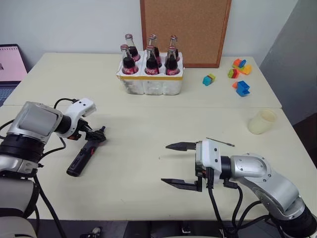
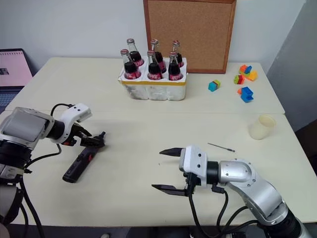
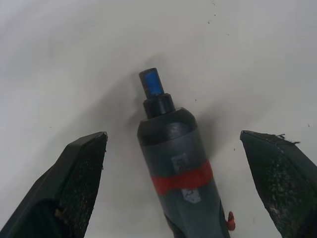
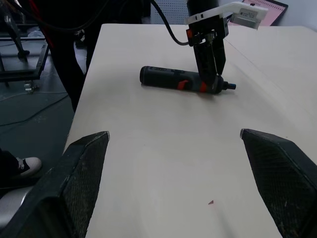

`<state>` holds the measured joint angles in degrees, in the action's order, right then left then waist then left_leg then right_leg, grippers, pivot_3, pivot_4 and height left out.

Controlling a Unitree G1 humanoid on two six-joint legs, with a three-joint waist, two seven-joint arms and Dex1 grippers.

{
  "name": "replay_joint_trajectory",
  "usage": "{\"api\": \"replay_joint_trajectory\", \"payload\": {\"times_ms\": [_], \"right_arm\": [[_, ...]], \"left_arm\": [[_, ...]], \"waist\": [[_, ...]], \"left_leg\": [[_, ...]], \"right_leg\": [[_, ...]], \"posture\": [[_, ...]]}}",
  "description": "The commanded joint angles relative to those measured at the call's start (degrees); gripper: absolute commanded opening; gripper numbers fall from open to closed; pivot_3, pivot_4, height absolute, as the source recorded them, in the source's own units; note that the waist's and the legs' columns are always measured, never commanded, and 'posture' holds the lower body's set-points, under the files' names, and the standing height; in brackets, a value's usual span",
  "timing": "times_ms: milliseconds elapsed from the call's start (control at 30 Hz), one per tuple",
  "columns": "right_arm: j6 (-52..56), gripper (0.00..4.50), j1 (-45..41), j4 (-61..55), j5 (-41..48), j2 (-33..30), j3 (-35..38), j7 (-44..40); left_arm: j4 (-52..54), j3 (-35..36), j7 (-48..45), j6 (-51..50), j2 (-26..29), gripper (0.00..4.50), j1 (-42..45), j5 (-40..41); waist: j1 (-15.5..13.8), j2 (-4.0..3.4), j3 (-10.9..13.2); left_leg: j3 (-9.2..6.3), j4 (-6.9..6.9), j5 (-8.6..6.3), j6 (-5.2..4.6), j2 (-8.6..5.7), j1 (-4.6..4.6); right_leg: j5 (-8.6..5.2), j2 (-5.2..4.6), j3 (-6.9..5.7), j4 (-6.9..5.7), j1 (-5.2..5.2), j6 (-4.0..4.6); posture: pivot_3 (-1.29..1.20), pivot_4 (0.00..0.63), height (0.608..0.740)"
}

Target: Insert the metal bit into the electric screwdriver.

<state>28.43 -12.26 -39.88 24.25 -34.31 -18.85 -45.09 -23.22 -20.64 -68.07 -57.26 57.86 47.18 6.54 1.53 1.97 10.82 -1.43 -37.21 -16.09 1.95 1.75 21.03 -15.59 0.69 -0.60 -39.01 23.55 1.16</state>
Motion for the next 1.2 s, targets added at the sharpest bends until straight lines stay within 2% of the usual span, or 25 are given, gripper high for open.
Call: {"api": "replay_joint_trajectory", "payload": {"times_ms": [33, 67, 133, 167, 300, 533, 833, 1067, 1200], "right_arm": [[-0.75, 4.46, 0.22, -2.10, 0.14, 0.24, 0.64, -0.01], [-0.78, 4.46, 0.24, -2.09, 0.06, 0.20, 0.69, -0.03], [-0.82, 4.50, 0.28, -2.07, -0.09, 0.18, 0.78, 0.00], [-0.81, 4.50, 0.31, -2.09, -0.12, 0.17, 0.83, 0.02], [-1.00, 4.50, 0.39, -1.97, -0.46, 0.24, 0.84, 0.15], [-0.88, 4.50, 0.05, -1.67, -0.85, 0.35, 0.44, 0.08], [-0.74, 4.50, 0.41, -1.90, -1.45, 0.19, 0.16, 0.23], [-0.38, 4.50, 0.46, -2.45, -0.14, 0.53, 1.29, 0.22], [0.05, 4.50, -0.15, -2.14, 1.93, 0.38, 3.00, -0.50]], "left_arm": [[1.80, 0.25, 0.13, -2.34, 0.01, 4.50, 0.17, -0.66], [2.21, 0.07, 0.03, -2.40, 0.04, 4.50, -0.23, -0.76], [2.73, 0.01, 0.49, -2.82, -0.01, 4.14, -0.92, -1.02], [2.81, 0.01, 0.70, -3.08, -0.06, 4.09, -1.32, -1.07], [3.83, 0.08, 1.55, -3.79, -0.23, 3.15, -3.15, -1.05], [2.59, 1.21, 4.82, -2.91, -2.97, 1.79, -3.98, -1.75], [3.29, 3.07, 3.35, -1.34, -1.73, 1.71, -4.12, -1.10], [5.59, 9.41, 2.35, 2.43, -1.37, 1.71, -1.18, 2.33], [8.73, 12.53, 2.83, 1.35, -1.84, 1.71, -1.51, 4.82]], "waist": [[0.00, 0.00, 0.00], [0.00, 0.00, 0.00], [0.00, 0.00, 0.00], [0.00, 0.00, 0.00], [0.00, 0.01, -0.01], [-0.01, -0.03, -0.04], [-0.19, -0.09, -0.08], [-0.18, -0.02, -0.03], [-0.19, 0.01, -0.02]], "left_leg": [[0.00, 0.00, 0.00, 0.00, 0.00, 0.00], [-0.01, 0.00, 0.00, 0.00, 0.01, 0.00], [-0.02, 0.00, 0.00, 0.00, 0.01, 0.00], [-0.03, 0.00, 0.00, 0.00, 0.01, 0.00], [-0.05, -0.01, 0.00, 0.00, 0.01, -0.02], [-0.05, -0.03, 0.00, 0.00, -0.03, -0.10], [-0.05, -0.37, 0.00, -0.01, -0.05, -0.11], [-0.09, -0.63, -0.01, -0.01, -0.03, 0.03], [-0.14, -0.70, -0.01, -0.01, 0.02, 0.19]], "right_leg": [[0.00, 0.00, 0.00, 0.00, 0.00, 0.00], [0.00, 0.00, 0.00, 0.00, 0.00, 0.00], [0.00, -0.01, 0.01, 0.00, 0.00, 0.00], [0.00, -0.01, 0.00, 0.00, 0.00, 0.00], [0.00, -0.02, 0.00, -0.02, 0.00, 0.00], [0.00, -0.07, 0.04, -0.06, -0.06, 0.00], [0.02, -0.10, -0.05, -0.17, -0.22, -0.02], [0.03, -0.09, -0.08, -0.20, -0.22, -0.03], [0.04, -0.13, -0.12, -0.16, -0.14, -0.05]], "posture": [[0.00, 0.150, 0.740], [0.00, 0.150, 0.740], [0.00, 0.150, 0.740], [0.00, 0.150, 0.740], [0.00, 0.150, 0.740], [0.00, 0.150, 0.740], [0.00, 0.150, 0.740], [0.00, 0.150, 0.740], [0.00, 0.150, 0.740]]}}
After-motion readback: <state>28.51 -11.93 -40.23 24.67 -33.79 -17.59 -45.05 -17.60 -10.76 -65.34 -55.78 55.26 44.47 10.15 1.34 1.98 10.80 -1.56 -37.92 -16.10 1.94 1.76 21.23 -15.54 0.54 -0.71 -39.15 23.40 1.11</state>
